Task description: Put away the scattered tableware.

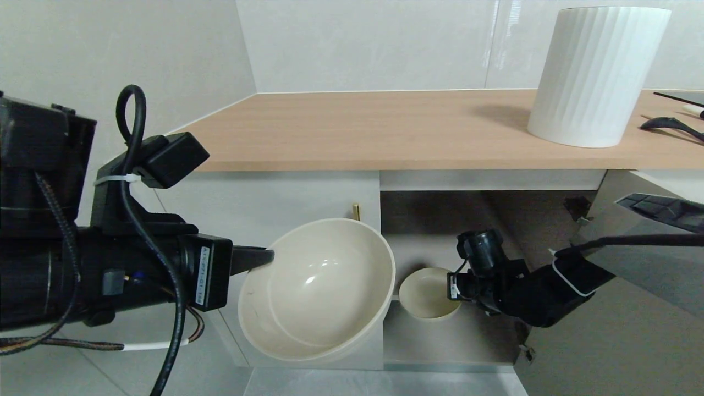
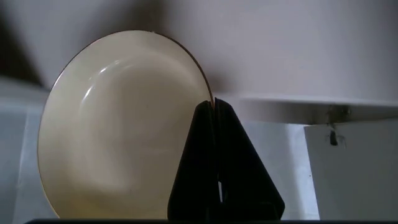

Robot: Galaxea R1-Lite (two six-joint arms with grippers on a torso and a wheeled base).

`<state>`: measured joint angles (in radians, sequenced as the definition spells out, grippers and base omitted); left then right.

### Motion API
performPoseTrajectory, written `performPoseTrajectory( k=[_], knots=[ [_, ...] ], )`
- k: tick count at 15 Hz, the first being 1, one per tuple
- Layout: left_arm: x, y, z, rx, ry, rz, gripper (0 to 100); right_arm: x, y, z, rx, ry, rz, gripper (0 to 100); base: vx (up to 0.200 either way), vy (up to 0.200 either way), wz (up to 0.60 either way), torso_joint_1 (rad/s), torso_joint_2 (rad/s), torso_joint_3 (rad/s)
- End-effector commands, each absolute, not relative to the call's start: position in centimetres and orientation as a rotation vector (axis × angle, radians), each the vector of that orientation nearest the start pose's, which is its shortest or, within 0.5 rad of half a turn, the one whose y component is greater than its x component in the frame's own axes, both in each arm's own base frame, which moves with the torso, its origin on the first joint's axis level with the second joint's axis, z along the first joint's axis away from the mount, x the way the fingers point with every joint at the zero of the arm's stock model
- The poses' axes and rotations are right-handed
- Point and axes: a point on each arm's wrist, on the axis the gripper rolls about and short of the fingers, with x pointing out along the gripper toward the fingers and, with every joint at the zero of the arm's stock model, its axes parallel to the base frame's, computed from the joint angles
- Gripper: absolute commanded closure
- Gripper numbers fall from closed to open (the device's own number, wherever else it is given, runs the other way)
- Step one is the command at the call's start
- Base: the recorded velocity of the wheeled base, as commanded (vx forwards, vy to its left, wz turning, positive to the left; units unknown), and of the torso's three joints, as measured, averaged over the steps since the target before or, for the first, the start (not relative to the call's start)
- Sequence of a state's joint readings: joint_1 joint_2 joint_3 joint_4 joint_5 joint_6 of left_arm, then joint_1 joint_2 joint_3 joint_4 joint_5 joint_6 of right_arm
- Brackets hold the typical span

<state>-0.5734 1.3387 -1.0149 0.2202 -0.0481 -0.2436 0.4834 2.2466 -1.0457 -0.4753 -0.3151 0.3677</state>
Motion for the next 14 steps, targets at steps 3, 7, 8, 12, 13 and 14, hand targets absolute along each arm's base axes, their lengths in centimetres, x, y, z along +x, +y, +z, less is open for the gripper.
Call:
performPoseTrajectory(
  k=[3, 7, 8, 12, 13, 14],
  knots=[
    [17.5, -11.7, 25.3, -0.082, 0.615, -0.544, 100, 38.3, 16.3, 1.5, 0.092, 0.680, -0.028, 100, 0.000, 0.000, 0.00, 0.000, 0.00, 0.000],
    [17.5, -11.7, 25.3, -0.080, 0.613, -0.543, 100, 40.3, 15.6, 1.3, 0.110, 0.638, -0.080, 100, 0.000, 0.000, 0.00, 0.000, 0.00, 0.000],
    [17.5, -11.7, 25.3, -0.082, 0.613, -0.543, 100, 41.0, 15.3, 1.0, 0.107, 0.623, -0.115, 100, 0.000, 0.000, 0.00, 0.000, 0.00, 0.000],
    [17.5, -11.7, 25.3, -0.080, 0.614, -0.543, 100, 42.2, 14.8, 0.8, 0.117, 0.604, -0.140, 100, 0.000, 0.000, 0.00, 0.000, 0.00, 0.000],
    [17.5, -11.7, 25.3, -0.080, 0.614, -0.543, 100, 42.5, 14.5, 0.4, 0.118, 0.604, -0.152, 100, 0.000, 0.000, 0.00, 0.000, 0.00, 0.000],
    [17.5, -11.7, 25.3, -0.080, 0.614, -0.543, 100, 42.8, 14.3, 0.3, 0.119, 0.599, -0.162, 100, 0.000, 0.000, 0.00, 0.000, 0.00, 0.000]
  ],
)
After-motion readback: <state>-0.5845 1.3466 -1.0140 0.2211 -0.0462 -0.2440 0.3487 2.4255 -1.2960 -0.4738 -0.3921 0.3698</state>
